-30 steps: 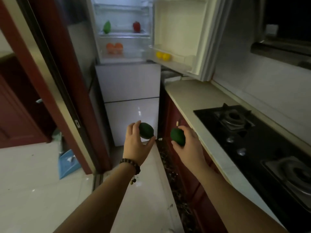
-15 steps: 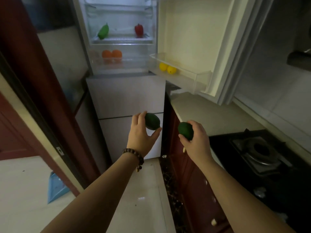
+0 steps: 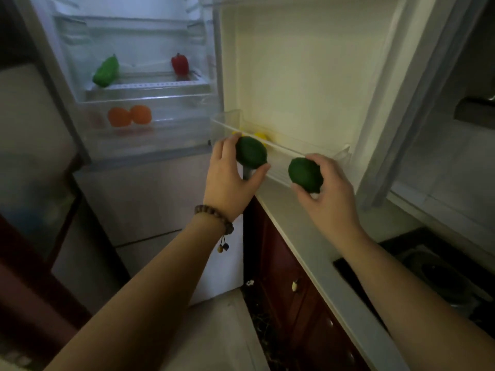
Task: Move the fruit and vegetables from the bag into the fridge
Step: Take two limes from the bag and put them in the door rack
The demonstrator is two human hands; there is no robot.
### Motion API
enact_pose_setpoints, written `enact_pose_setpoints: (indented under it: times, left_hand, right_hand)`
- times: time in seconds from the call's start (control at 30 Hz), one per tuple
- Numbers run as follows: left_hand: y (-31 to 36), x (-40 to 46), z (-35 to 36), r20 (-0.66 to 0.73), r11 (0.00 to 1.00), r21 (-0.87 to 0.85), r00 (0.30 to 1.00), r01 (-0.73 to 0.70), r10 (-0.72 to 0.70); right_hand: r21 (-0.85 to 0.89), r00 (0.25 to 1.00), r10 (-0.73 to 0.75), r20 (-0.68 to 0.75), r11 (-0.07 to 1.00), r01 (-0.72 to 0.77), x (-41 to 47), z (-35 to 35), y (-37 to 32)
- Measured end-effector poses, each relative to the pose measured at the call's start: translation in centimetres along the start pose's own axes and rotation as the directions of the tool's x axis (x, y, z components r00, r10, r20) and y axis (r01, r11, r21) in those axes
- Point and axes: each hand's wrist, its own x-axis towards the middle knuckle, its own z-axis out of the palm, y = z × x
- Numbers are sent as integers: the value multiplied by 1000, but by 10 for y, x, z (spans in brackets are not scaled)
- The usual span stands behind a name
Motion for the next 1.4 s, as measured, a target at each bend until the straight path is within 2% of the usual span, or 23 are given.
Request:
enact_pose_setpoints:
  times: [0.17,0.33,0.43,0.5,0.57,0.67,0.77,0.83,0.87,1.0,1.17,1.3,1.4]
  left_hand:
    - [-39,93,-1,93,988,-70,985,-136,142]
    - [-80,170,7,367,975,-66,903,-214,223]
    - [-97,203,21,579,966,-103,775,-238,252]
    - [-102,219,35,689,955,-136,668,-262,281]
    - [-103,232,51,758,940,-169,571,-297,316]
    - [-101,244,75,846,907,-206,399,-368,354]
    - [-106,246,101,930,907,-190,228,-376,290]
    - [-110,242,113,949,918,-191,174,-349,263]
    - [-112,241,118,948,915,-201,167,-350,272]
    - [-111,244,119,927,834,-237,142,-499,348]
    - [-111,244,122,943,807,-209,105,-553,316]
    - [-113,243,121,938,856,-206,154,-475,311]
    - [-111,241,115,915,893,-190,257,-407,312]
  right_hand:
    - [-111,995,42,-88,992,-52,71,20,-11]
    - [-289,984,178,6,942,-169,124,38,-13]
    - [-375,968,243,57,904,-205,142,47,-2]
    - [-519,963,257,75,835,-182,150,48,3]
    - [-593,946,303,114,785,-180,157,47,6]
    - [-607,909,393,142,759,-234,165,44,15]
    - [-651,866,463,188,719,-244,171,43,22]
    - [-712,839,488,239,676,-190,175,45,25]
    - [-739,827,496,265,656,-156,176,47,26]
    - [-807,797,521,306,586,-73,180,57,31]
    - [-842,790,519,326,540,-7,178,62,32]
    - [-844,811,488,322,536,12,177,60,33]
    - [-825,830,492,262,561,-72,176,54,33]
